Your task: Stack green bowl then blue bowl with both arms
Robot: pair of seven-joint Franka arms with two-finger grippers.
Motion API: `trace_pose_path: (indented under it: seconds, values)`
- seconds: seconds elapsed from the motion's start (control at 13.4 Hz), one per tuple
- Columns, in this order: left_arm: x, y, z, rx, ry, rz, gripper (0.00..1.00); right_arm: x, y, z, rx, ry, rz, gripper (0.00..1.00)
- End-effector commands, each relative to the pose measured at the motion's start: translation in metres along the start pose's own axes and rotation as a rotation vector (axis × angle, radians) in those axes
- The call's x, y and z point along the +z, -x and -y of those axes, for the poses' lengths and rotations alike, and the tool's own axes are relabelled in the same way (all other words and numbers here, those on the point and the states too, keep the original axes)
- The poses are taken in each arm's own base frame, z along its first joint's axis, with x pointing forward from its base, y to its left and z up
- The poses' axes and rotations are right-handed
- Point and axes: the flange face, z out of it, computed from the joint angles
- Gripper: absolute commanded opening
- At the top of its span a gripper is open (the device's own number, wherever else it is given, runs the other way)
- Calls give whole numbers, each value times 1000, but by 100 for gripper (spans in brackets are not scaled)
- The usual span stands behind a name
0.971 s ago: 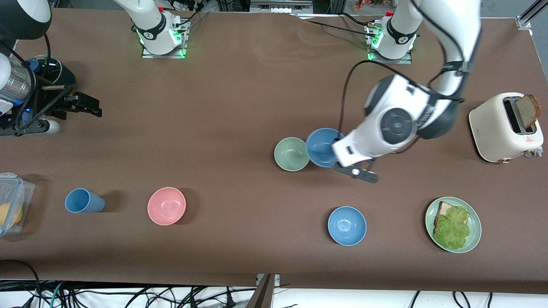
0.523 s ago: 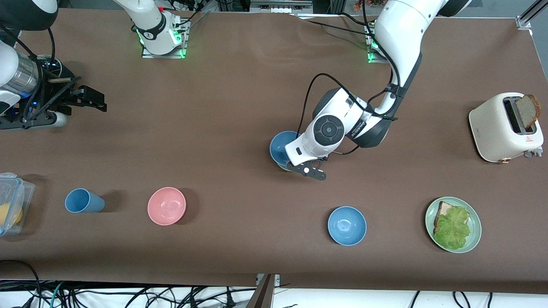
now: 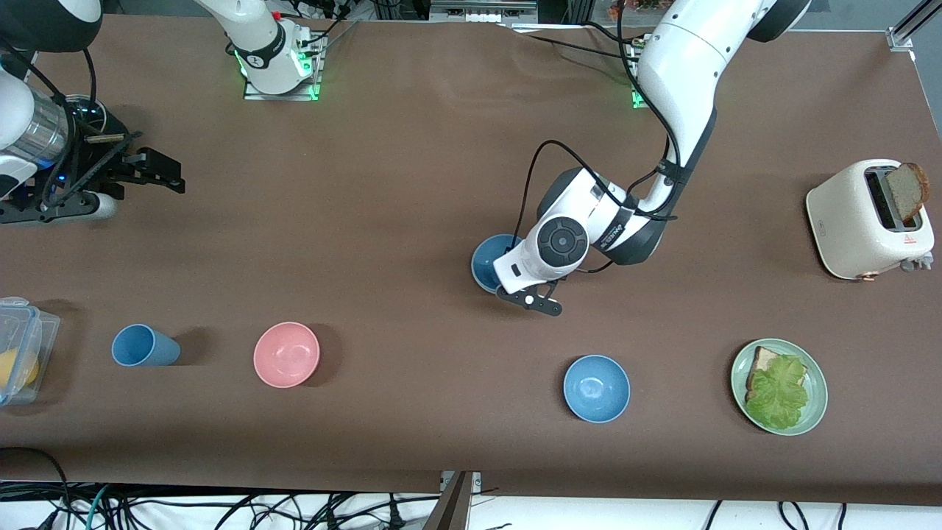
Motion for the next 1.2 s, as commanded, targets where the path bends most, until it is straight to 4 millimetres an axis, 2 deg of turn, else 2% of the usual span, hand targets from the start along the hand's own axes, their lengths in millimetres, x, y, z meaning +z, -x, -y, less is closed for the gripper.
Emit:
trace_pose_path:
  seconds: [0.0, 0.15, 0.3, 0.45, 0.67, 0.82, 0.9, 0.97, 1.05, 1.12]
  values:
    - [-34, -2, 6, -4, 14, -24, 100, -3, 5, -4, -4, 4, -22, 100]
    - [-74, 8, 19, -20, -1, -12, 100, -3, 4, -2, -9, 5, -26, 100]
    - [-125, 22, 50, -55, -14, -8, 100, -3, 4, -1, -10, 5, -25, 100]
    - [-180, 41, 94, -113, -17, -6, 100, -4, 5, 0, -12, 5, -26, 100]
    - [-257, 81, 181, -204, -13, -10, 100, -4, 5, 1, -15, 6, -26, 100]
    - [-292, 104, 245, -140, 0, -44, 100, -6, 5, 1, -13, 13, -30, 100]
    - [-314, 126, 264, -115, -6, -84, 100, -5, 4, 1, -15, 14, -30, 100]
    - [-322, 151, 272, -117, -16, -90, 100, -6, 4, 1, -15, 14, -32, 100]
    - [-326, 178, 268, -130, -21, -92, 100, -6, 4, 1, -15, 14, -32, 100]
    - [-319, 195, 263, -134, -41, -109, 100, -6, 4, 1, -15, 14, -32, 100]
